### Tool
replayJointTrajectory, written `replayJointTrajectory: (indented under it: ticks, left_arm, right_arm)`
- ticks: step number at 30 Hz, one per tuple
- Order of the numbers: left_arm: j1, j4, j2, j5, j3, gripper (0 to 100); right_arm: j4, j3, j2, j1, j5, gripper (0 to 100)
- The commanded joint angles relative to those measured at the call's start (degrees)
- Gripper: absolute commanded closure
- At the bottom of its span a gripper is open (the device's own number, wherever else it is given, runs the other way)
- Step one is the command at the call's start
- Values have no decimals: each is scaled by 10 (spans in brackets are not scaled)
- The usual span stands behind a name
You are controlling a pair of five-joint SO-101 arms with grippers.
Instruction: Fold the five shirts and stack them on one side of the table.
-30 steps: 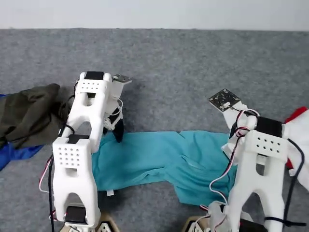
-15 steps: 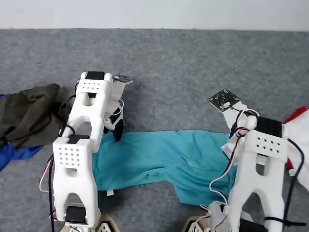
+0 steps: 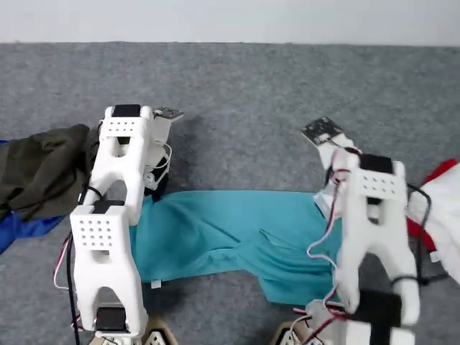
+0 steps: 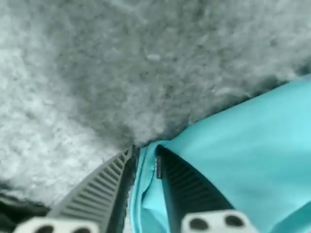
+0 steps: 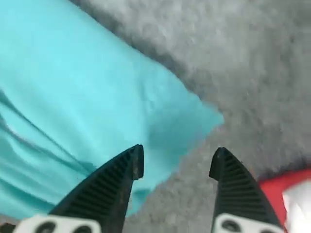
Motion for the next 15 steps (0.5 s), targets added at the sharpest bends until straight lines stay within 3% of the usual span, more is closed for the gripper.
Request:
replayJointTrajectory:
  ticks: [1, 8, 15]
  left_arm:
    - [-12, 13, 2, -2, -3, 937]
    - [-11, 13, -3, -2, -5, 937]
    - [-11, 13, -3, -1, -6, 938]
  right_arm:
    - [-14, -64, 60, -21, -43, 768]
    - [8, -91, 151, -17, -59, 768]
    - [-59, -91, 157, -19, -58, 769]
